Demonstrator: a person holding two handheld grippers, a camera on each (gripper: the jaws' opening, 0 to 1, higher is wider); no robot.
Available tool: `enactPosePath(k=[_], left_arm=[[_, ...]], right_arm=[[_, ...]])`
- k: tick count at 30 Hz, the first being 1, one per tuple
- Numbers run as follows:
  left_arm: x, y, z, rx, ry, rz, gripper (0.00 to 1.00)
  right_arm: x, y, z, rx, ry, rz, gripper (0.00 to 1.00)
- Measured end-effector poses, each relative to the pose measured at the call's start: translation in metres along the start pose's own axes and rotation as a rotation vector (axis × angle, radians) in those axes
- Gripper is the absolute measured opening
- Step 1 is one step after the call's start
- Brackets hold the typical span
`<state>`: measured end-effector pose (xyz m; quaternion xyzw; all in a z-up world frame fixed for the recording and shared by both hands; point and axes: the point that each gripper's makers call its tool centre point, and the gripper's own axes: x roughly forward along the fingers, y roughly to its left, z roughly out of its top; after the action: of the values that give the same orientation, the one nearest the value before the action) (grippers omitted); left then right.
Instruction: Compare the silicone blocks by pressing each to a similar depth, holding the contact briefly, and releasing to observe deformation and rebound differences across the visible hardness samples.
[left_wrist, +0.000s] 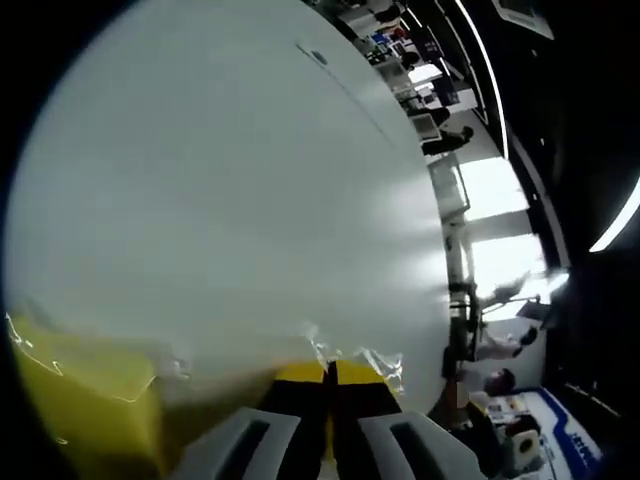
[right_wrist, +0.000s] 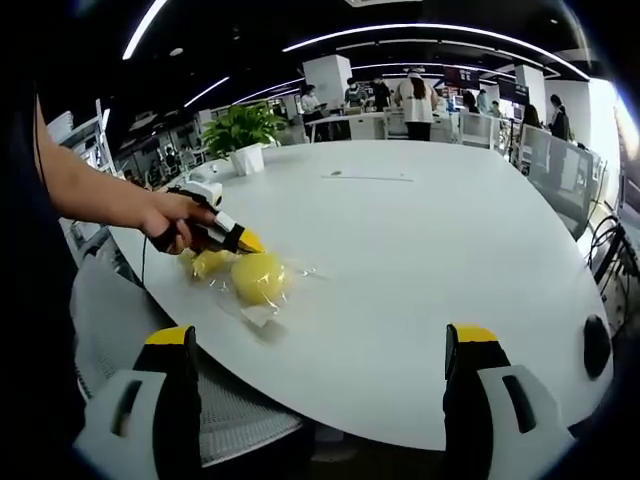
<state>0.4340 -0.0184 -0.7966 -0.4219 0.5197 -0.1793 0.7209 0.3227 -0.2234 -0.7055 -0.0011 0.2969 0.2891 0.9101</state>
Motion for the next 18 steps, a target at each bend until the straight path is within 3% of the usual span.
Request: enactPosePath(k=[18], left_arm=[[-0.002, -0.024, -0.009, 0.018, 0.016, -0.085, 0.0]], right_arm=[[0.002, 0.002, 0.003, -0.009, -0.002, 0.002, 0.96]])
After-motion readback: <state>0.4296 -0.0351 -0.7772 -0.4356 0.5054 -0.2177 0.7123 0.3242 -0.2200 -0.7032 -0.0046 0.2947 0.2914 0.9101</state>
